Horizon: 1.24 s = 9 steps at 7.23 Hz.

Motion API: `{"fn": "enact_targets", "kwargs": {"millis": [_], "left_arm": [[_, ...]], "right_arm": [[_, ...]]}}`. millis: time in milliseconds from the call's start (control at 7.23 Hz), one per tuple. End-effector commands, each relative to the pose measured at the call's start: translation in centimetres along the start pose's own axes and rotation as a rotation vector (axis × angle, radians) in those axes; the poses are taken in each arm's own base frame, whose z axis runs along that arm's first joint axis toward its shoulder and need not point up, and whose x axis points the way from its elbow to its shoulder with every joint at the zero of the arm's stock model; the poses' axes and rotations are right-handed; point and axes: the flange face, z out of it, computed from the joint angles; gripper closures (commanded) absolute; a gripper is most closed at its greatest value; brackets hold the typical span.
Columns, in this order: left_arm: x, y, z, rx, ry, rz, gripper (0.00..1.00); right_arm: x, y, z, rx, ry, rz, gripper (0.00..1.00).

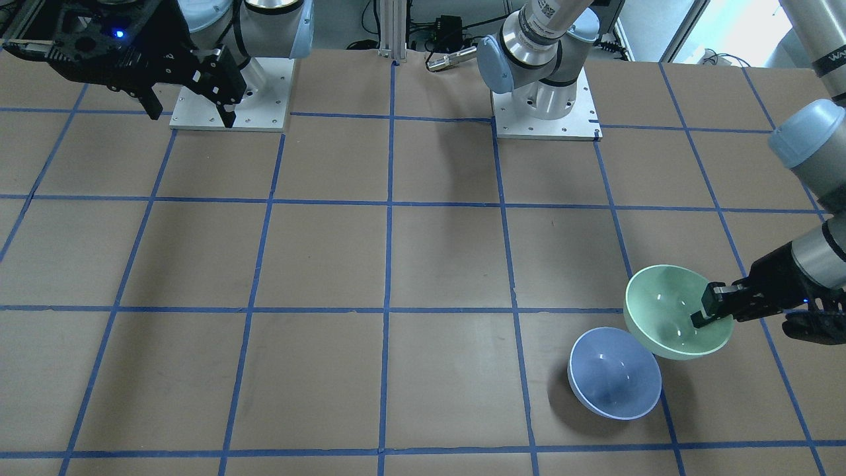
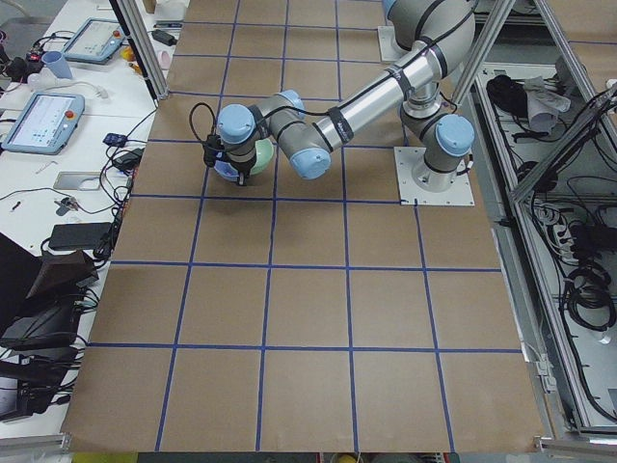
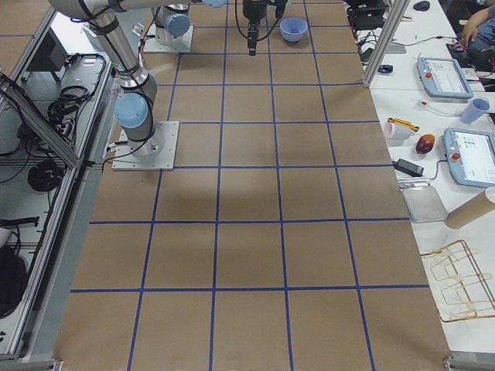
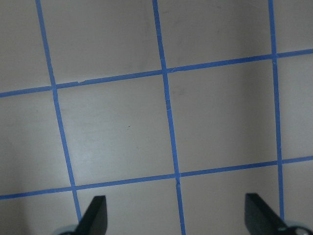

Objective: Stack green bowl on blue bowl
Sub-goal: 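Lift the green bowl with the left gripper and carry it over the blue bowl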

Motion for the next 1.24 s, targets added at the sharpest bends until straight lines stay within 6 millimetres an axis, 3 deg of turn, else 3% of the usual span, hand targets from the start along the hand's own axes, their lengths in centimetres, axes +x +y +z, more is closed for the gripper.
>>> {"fn": "enact_targets", "kwargs": {"millis": [0, 415, 1106], "left_arm": [[3.3, -3.2, 1.1, -0.009, 0.009, -0.039, 1.0], [3.8, -4.4, 3.9, -0.05, 0.022, -0.046, 1.0], [3.8, -4.7, 5.4, -0.067, 0.03, -0.042, 1.0]], "right_arm": [[0.0, 0.0, 0.0, -0.001, 0.0, 0.0, 0.0], [0.0, 0.0, 0.0, 0.001, 0.0, 0.0, 0.0], [0.0, 0.0, 0.0, 0.001, 0.0, 0.0, 0.0]]}}
